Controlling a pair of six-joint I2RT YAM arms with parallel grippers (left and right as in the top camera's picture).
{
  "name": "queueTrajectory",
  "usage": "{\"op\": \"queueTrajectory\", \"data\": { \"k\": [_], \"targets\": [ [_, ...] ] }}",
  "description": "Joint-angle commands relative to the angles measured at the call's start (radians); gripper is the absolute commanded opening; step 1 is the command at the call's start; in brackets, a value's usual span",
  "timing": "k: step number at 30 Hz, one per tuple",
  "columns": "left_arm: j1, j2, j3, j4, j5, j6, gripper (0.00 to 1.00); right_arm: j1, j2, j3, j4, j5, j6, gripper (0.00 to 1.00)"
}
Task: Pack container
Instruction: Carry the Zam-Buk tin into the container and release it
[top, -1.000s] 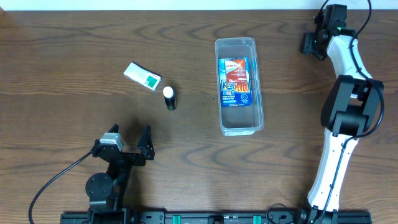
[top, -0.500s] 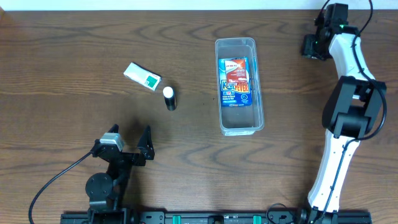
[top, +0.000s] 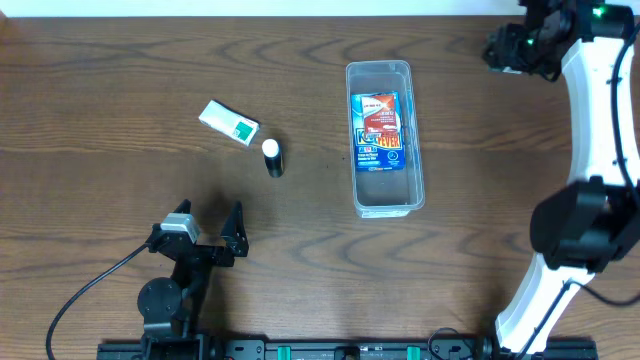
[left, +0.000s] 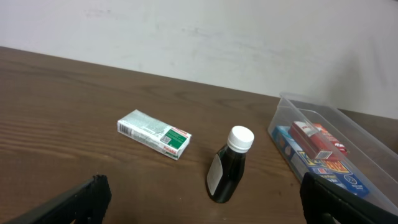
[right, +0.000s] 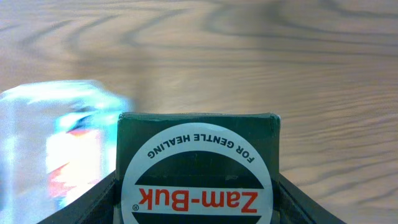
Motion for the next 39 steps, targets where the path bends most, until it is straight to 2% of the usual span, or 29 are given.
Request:
{"op": "queueTrajectory", "data": {
  "k": [1,8,15,28,39],
  "targets": [
    [0.005,0.003,-0.016,-0.036,0.014,-0.004,0.98,0.108,-0.058,0.002,-0.042,-0.046,0.029,0.52],
    [0.005,0.003,-0.016,-0.036,0.014,-0.004,0.98,0.338,-0.035,0.001,-0.047,0.082,0.128,0.54],
    [0.005,0.003,-0.016,-0.036,0.014,-0.004,0.98,0.438,0.039,0.001,-0.044,0.160,0.220,0.54],
    [0.005,0.003,-0.016,-0.036,0.014,-0.004,0.98,0.465,0.155,0.001,-0.045,0.294,0.304,0.54],
    [0.004,0.003,-0.016,-0.036,0.014,-0.004,0.98,0.469,0.240,0.001,0.007,0.275,0.310,0.54]
  ]
}}
